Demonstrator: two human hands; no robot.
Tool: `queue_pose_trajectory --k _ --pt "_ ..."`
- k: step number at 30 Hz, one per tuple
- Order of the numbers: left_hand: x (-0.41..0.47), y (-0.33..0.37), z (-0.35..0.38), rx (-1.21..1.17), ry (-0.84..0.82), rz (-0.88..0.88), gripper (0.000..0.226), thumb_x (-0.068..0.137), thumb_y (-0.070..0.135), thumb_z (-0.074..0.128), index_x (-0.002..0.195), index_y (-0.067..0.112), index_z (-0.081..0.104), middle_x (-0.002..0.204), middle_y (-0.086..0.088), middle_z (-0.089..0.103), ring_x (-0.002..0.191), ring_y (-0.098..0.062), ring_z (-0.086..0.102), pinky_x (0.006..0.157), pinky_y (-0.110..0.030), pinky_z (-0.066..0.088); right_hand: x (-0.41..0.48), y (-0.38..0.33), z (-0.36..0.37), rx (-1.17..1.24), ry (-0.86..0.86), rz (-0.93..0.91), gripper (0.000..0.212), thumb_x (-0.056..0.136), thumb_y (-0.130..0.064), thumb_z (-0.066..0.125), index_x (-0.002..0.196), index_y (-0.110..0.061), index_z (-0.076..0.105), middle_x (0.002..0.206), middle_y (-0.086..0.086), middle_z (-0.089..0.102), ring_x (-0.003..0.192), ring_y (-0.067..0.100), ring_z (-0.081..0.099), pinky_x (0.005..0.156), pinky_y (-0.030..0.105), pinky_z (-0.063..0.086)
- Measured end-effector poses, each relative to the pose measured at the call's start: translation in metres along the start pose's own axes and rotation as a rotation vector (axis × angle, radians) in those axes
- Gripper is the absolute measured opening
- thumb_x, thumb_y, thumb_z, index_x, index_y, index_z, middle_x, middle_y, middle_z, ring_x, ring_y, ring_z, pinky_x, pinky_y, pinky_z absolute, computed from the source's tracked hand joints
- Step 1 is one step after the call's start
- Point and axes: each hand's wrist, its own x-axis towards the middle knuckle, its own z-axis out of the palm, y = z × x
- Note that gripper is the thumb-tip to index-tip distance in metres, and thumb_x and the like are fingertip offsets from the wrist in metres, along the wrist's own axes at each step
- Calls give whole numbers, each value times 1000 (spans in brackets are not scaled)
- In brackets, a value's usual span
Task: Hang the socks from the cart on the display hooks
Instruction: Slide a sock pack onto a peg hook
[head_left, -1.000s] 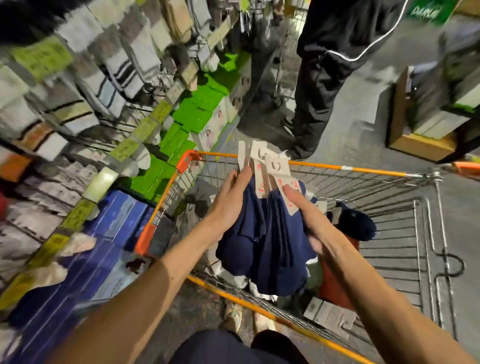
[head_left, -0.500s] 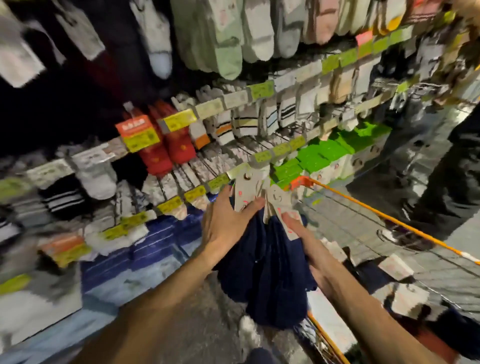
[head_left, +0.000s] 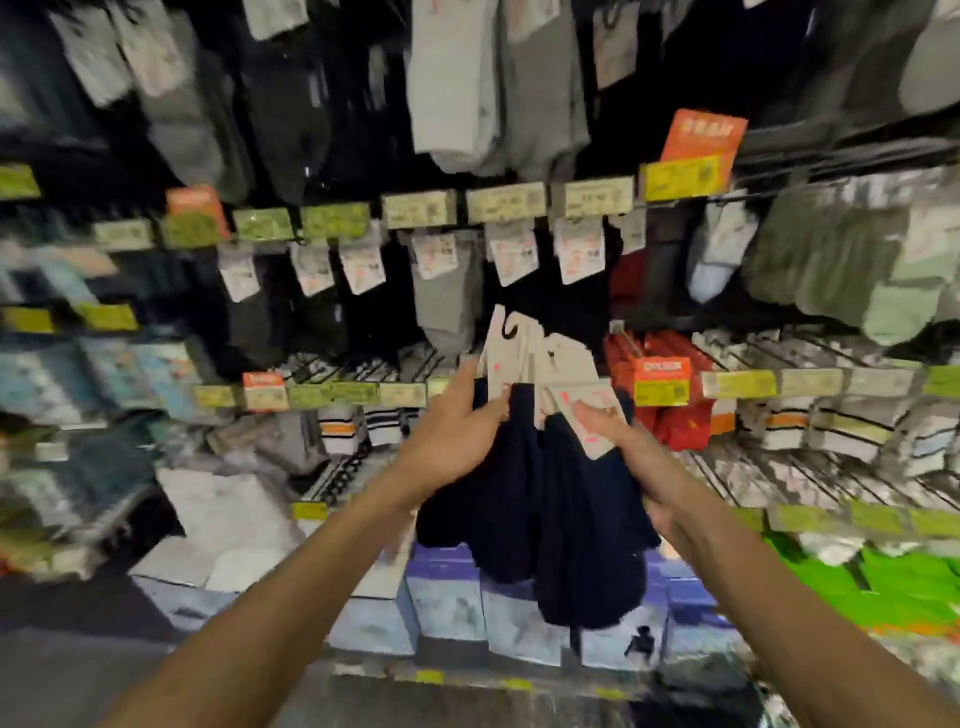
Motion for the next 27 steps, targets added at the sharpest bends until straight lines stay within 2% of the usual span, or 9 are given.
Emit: queue_pose_trajectory --k 2,5,9,14,16,20,23,25,27 --pt "11 -9 -35 -15 24 65 29 98 26 58 124 36 52 115 11 64 115 -18 59 96 -37 46 16 -9 33 -13 -60 -52 46 68 -36 86 108 -17 76 105 11 76 87 22 74 85 39 56" --pt "23 -25 -80 -50 60 120 27 96 17 62 115 37 54 108 16 65 109 -13 61 90 -31 48 38 -15 77 -5 -69 -90 39 71 -28 76 106 -13 73 97 12 77 78 21 74 71 32 60" --pt "35 -47 -124 -174 98 128 30 95 12 65 108 37 59 112 10 70 109 -13 65 94 -37 53 59 -13 122 -8 -20 -99 36 67 -30 75 100 -15 74 95 10 78 77 20 75 76 35 56" --pt "45 -69 -164 -309 157 105 21 100 13 58 118 22 58 110 12 67 107 -8 64 88 -22 54 79 -10 156 -27 -9 -120 38 68 -30 75 103 -14 73 94 9 78 76 19 75 68 32 57" --pt "52 -79 -177 -362 205 72 19 101 18 57 119 22 57 109 12 67 101 -2 64 82 -19 55 87 -12 164 -64 4 -148 34 70 -28 74 101 -14 74 95 10 78 78 20 75 72 34 56" --pt "78 -96 -194 -448 287 -8 10 99 30 59 108 25 62 108 2 71 100 -14 68 87 -34 57 106 -18 174 -162 63 -192 53 65 -30 79 115 -12 71 102 10 77 92 26 74 82 40 55" --pt "103 -104 -200 -480 317 -42 9 99 33 59 104 25 61 102 3 70 92 -11 67 75 -25 57 122 -24 177 -210 93 -213 54 64 -29 81 115 -13 70 100 8 78 91 25 75 79 38 56" --pt "120 -108 -200 -486 310 -48 13 101 30 57 108 21 60 95 7 68 84 -6 65 60 -14 53 134 -28 176 -215 93 -222 46 70 -26 81 113 -13 70 97 7 78 87 23 76 75 36 57" --pt "136 -113 -196 -469 304 -48 18 102 27 55 115 16 58 93 8 66 80 -3 63 52 -9 49 148 -31 174 -223 93 -231 45 72 -25 81 113 -12 69 97 7 78 86 22 76 72 34 57"
